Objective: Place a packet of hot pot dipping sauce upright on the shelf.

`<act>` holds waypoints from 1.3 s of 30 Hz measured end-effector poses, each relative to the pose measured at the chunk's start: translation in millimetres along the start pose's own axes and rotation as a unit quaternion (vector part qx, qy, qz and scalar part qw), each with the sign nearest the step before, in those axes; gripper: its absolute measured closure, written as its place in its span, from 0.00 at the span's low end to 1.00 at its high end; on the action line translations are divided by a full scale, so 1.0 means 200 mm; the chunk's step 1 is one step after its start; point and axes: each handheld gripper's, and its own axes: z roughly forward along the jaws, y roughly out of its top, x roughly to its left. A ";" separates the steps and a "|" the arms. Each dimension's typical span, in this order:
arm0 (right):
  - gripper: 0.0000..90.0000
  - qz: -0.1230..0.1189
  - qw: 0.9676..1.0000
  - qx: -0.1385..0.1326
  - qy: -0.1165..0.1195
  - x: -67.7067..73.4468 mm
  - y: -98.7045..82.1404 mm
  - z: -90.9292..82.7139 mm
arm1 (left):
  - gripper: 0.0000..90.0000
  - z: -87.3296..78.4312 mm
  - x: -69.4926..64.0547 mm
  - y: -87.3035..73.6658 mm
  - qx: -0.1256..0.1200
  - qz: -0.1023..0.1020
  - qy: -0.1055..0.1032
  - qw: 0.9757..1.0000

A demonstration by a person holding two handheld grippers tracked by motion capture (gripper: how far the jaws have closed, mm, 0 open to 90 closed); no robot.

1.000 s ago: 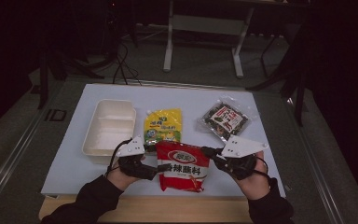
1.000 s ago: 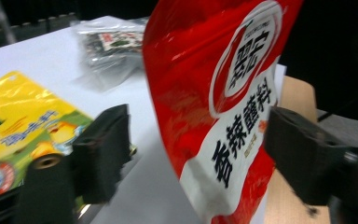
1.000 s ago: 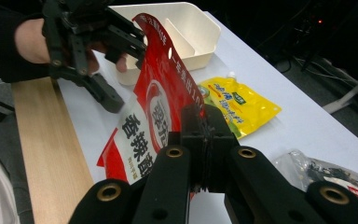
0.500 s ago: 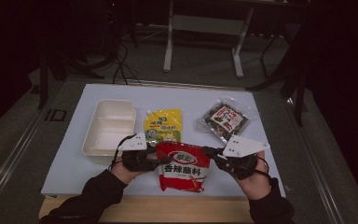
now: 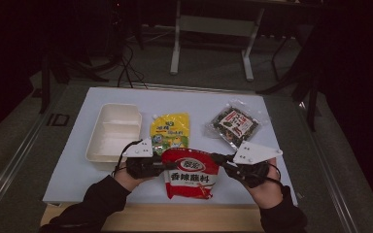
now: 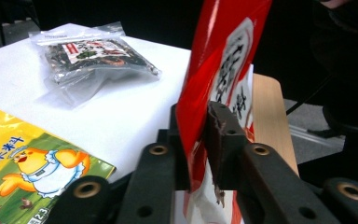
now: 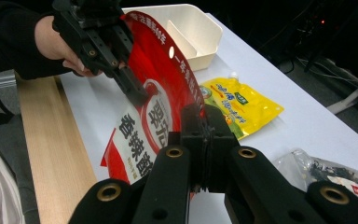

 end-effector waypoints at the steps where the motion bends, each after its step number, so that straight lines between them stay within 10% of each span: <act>1: 0.99 0.002 1.000 0.000 0.000 0.00 0.00 0.00 | 1.00 0.00 -0.01 0.00 0.001 0.002 0.003 1.000; 13: 0.98 0.009 1.000 -0.017 -0.002 -0.02 0.00 -0.06 | 1.00 -0.05 -0.07 0.10 0.006 0.025 -0.010 1.000; 28: 0.66 0.050 0.998 -0.034 0.012 -0.08 -0.05 0.00 | 1.00 -0.14 -0.06 0.20 -0.016 0.017 -0.009 1.000; 39: 0.77 0.064 0.996 -0.035 0.050 -0.07 -0.07 0.10 | 1.00 -0.17 -0.07 0.26 -0.036 0.019 -0.012 0.999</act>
